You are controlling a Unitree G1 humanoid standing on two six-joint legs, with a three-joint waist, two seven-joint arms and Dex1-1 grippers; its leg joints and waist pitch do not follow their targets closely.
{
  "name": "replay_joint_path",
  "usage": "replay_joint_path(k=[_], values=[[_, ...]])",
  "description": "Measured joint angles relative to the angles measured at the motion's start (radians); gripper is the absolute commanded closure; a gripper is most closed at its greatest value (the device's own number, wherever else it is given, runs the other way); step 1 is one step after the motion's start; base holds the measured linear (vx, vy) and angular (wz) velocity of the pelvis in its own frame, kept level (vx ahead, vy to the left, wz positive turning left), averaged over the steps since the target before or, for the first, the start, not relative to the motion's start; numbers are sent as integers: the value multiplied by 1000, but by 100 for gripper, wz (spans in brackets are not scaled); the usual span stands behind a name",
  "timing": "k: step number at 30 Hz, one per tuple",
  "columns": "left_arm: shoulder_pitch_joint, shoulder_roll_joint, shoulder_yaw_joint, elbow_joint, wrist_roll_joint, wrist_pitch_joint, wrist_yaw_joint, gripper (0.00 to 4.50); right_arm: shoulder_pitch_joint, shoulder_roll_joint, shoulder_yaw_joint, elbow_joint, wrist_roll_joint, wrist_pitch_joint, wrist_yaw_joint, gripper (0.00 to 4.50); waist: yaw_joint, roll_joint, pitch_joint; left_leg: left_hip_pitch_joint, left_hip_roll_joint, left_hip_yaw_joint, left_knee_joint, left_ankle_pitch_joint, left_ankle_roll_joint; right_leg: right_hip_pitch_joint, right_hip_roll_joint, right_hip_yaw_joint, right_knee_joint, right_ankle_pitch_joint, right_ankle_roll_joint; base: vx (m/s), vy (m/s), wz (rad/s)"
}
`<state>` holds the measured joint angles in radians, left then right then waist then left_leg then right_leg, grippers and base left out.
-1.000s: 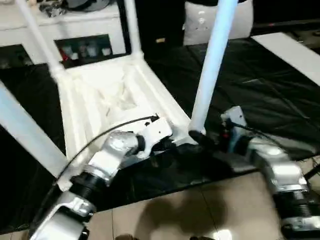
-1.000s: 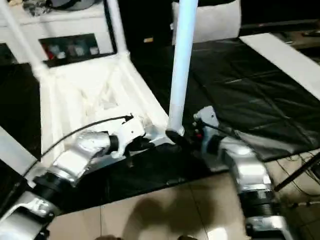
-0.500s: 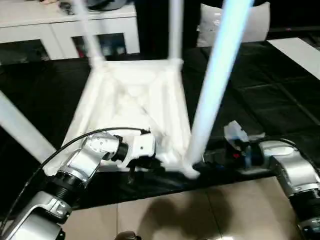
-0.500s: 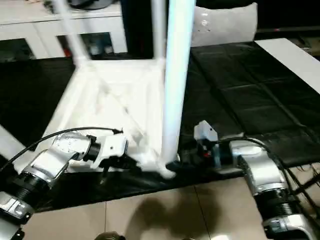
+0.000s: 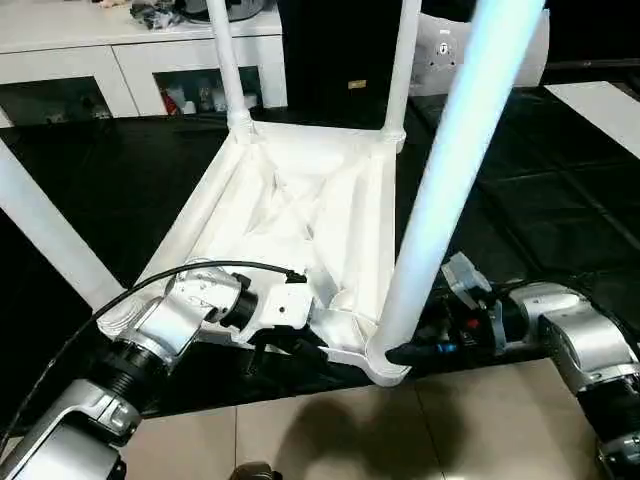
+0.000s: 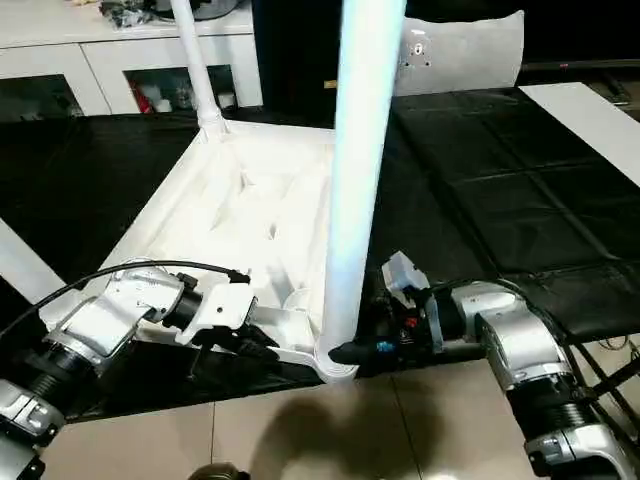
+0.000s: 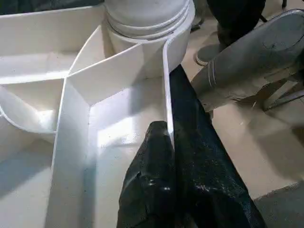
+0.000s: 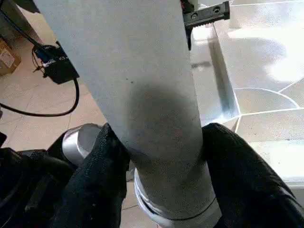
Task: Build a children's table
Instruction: Rotate leg to tighten
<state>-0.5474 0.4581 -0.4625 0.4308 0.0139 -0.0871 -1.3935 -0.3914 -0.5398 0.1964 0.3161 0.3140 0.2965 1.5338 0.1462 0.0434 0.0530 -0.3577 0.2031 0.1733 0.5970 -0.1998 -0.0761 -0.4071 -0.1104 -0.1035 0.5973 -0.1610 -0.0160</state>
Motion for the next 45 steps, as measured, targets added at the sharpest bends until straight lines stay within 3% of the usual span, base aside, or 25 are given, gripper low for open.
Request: replay_joint_path(k=[4,9,10,14,17,23,27,28,34,45], values=[[0,-2,4,-1,-1,16,2,450,1,0,-1,-1,3,8,-1,241,0,-1,0,0,0,0,0,0,0,0,0,0,0,0,0,0,0,0],[6,-28,47,-17,-5,161,85,450,17,57,-52,-11,-2,27,-142,241,-6,-3,2,1,0,2,0,2,-2,0,1,3,5,-4,7,0,0,0],[6,-31,57,-18,2,184,106,450,17,74,-61,-10,-8,25,-186,244,-12,-4,2,2,0,2,0,3,-4,0,1,3,5,-5,8,0,0,0],[4,-85,94,-19,30,283,246,450,13,166,-115,-5,-59,29,-439,248,-61,-8,4,5,0,1,-1,4,-7,0,2,3,3,-5,9,0,0,0],[1,-132,110,-17,40,334,329,450,4,214,-149,-4,-81,53,-571,251,-86,-9,5,5,0,0,-1,4,-6,0,3,3,-2,-4,9,0,0,0],[-17,-280,173,7,66,466,581,450,-13,411,-242,-20,-144,95,-995,252,-107,-8,4,5,0,0,-3,4,-6,0,4,3,-4,-4,9,0,0,0],[-22,-336,182,6,69,501,667,450,-24,445,-248,-7,-174,62,-1099,252,-105,-6,3,4,-2,0,-8,3,-6,0,4,4,-6,-4,9,0,0,0],[-22,-337,180,6,72,500,671,450,-24,447,-246,-4,-183,50,-1103,197,-103,-5,2,4,-2,0,-10,3,-6,0,4,4,-6,-4,9,0,0,0],[-22,-310,157,5,92,448,656,450,-17,447,-246,-3,-169,25,-1069,156,-97,-4,2,6,1,-2,-16,4,-6,0,11,4,-6,-4,9,0,0,0],[-18,-172,110,27,77,259,443,450,18,202,-190,-25,-79,26,-627,45,-61,-4,3,5,4,-3,-18,4,-7,-1,16,6,-7,-1,4,0,0,0]])
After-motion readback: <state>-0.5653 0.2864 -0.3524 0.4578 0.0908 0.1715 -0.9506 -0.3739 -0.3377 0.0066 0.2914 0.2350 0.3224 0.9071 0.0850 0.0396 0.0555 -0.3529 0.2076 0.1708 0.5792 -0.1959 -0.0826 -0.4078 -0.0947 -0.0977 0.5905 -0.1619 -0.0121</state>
